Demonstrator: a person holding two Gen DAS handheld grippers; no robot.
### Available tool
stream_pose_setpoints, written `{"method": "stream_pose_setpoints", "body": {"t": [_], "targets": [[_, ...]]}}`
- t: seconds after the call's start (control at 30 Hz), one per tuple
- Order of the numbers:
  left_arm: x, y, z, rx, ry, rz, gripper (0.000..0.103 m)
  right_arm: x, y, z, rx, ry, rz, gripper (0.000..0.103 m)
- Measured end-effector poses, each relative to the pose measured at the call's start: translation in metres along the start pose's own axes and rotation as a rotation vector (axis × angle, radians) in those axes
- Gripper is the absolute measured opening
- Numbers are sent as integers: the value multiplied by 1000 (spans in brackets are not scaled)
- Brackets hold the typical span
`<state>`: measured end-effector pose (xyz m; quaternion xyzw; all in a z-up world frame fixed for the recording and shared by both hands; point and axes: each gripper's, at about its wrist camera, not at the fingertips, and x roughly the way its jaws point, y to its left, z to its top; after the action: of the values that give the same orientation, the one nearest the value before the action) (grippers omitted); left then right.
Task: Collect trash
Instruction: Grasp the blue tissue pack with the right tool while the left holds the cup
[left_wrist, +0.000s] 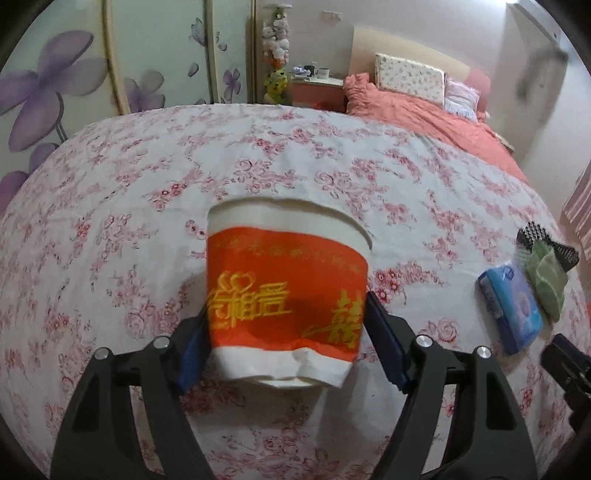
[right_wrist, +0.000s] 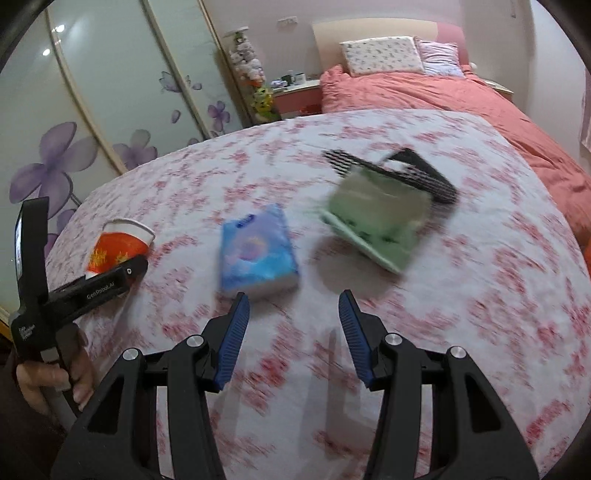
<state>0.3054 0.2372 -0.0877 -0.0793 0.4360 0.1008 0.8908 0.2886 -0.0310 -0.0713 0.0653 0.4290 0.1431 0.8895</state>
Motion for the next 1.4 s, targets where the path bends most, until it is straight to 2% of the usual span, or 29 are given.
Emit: {"method": "stream_pose_setpoints", "body": {"t": [0.07,0.27,0.37,0.4,0.43,0.5,0.7,0.73,0.8,0.87,1.03,1.13,1.3,1.4], "targets": [[0,0,-1,-2,-1,-3,74,7,5,5,0,0,-4,59],[1,-2,-1,11,5,9,75,26,30,12,-48,15,-32,63],[1,-3,-1,13,7,8,76,36,38,16,-75,21,-62,63],[1,-4,-1,14,8,8,76,38,38,17,-82,23,-70,62],[1,-4,-1,14,8,8,76,37,37,15,-92,17,-82,54],[1,-4,-1,15,8,7,77,33,34,11,-107,20,-75,53],[3,-6,-1,21,12,8,82,-2,13,-21,-137,33,-56,53],[2,-6,-1,23,12,5,83,-12,5,-28,-144,32,-65,53],[3,-5,-1,18,17,-6,95,-25,-8,-39,-148,21,-105,53],[3,-2,-2,5,21,-14,99,-38,-28,-46,-128,4,-168,53],[1,-2,-5,13,29,1,99,-50,-86,-38,52,-24,-291,53],[2,-8,-7,68,43,39,99,-48,-103,-32,127,-28,-298,54],[-1,-3,-2,73,28,9,99,-41,-100,-26,117,-30,-306,62],[-2,0,4,69,8,-1,99,-40,-103,-24,123,-30,-309,63]]}}
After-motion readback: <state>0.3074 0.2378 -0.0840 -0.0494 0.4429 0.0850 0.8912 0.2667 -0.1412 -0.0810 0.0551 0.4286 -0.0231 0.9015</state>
